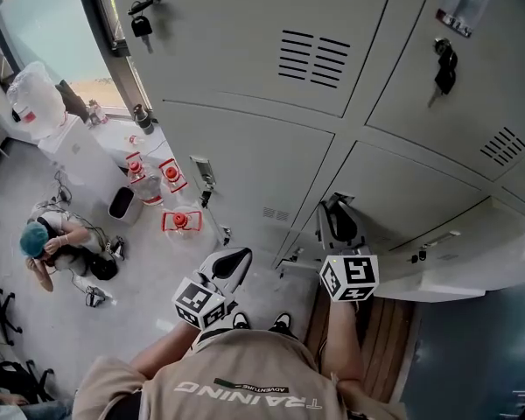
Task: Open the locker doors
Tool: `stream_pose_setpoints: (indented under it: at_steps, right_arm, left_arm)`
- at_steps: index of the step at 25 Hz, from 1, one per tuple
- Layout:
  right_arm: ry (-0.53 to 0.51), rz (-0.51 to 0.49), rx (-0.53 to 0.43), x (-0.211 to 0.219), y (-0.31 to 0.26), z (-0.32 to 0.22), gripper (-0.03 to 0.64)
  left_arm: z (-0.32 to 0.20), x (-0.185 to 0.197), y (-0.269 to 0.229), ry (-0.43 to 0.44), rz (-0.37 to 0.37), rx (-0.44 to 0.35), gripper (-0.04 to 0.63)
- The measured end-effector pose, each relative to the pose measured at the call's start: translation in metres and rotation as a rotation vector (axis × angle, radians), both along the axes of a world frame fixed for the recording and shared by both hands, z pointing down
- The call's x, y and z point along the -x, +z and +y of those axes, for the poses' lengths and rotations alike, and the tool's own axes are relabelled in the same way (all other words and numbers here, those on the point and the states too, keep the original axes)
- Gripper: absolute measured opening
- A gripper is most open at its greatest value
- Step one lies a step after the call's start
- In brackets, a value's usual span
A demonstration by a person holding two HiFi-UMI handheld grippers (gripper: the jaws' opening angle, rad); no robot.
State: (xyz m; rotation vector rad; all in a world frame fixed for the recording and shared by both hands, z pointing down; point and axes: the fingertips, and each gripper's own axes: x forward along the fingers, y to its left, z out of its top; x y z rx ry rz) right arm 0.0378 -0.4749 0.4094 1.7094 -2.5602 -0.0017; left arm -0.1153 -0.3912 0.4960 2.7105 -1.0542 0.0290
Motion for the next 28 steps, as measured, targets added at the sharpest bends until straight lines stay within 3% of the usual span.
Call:
stream_pose_setpoints:
  at_steps: [2, 15, 28]
  right_arm:
    - [0.002, -0.003, 0.008, -0.001, 0.0, 0.002, 0.067]
    - [-0.092, -0.032, 0.004, 0.005, 0.0, 0.051, 0.067]
    - [-0.266, -0.058, -0.054, -0.017, -0.004, 0.156, 0.067]
  left_arm:
    - [0.001, 0.002, -0.001, 0.007, 0.001, -0.003, 0.006]
    - [0.019, 0.01, 0.0, 0.067, 0.013, -0.01, 0.006]
    - [0.059, -0.029, -0.002, 0.203, 0.003, -0.038, 0.006]
